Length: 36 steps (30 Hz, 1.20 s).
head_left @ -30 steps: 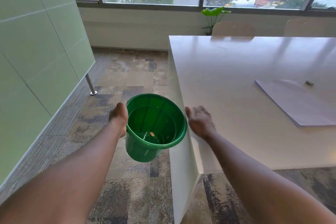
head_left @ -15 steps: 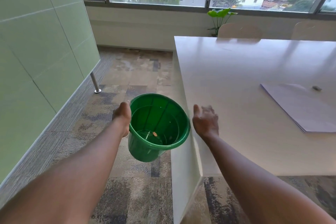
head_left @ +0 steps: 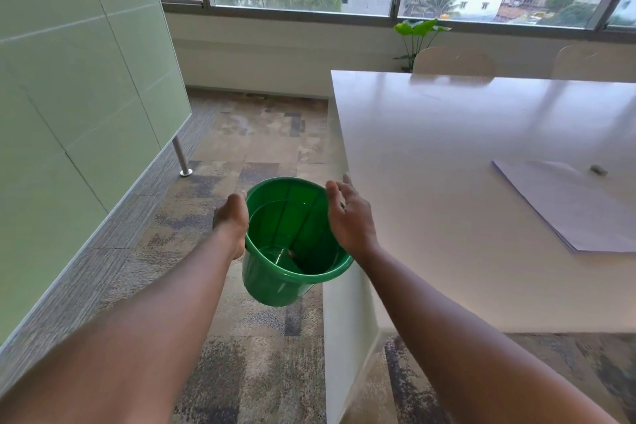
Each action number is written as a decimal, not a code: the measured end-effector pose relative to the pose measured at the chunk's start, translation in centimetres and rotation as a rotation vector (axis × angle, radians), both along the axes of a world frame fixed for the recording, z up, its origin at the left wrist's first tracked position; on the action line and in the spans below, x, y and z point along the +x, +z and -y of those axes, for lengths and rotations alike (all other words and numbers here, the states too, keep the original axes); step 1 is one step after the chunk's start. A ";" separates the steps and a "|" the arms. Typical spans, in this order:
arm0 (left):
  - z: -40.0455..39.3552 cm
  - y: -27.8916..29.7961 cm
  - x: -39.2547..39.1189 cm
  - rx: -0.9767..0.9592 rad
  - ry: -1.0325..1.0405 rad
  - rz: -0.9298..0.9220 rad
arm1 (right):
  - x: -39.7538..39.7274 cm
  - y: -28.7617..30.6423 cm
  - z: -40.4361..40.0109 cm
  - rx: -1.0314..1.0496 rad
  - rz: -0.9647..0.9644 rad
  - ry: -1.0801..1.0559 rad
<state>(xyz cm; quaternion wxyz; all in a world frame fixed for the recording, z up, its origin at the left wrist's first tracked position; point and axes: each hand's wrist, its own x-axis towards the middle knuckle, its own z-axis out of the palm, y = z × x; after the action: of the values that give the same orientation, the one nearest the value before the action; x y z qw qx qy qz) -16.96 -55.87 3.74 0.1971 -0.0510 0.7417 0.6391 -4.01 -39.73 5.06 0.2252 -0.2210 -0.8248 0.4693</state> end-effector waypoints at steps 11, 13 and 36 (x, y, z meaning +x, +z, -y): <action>-0.1 0.5 0.5 0.001 0.018 -0.003 | 2.9 -3.3 -3.1 0.215 0.325 0.045; -0.3 0.4 0.5 0.001 0.026 -0.001 | 2.2 -2.2 -1.9 0.039 0.238 0.162; 0.1 0.4 0.6 0.030 0.034 0.038 | -1.2 -1.5 -0.4 -0.085 -0.014 0.046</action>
<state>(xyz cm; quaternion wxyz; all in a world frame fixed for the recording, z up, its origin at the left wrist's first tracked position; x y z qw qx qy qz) -16.32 -55.98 4.12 0.2012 -0.0728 0.7270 0.6525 -5.18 -39.33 3.52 0.2104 -0.2080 -0.8072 0.5107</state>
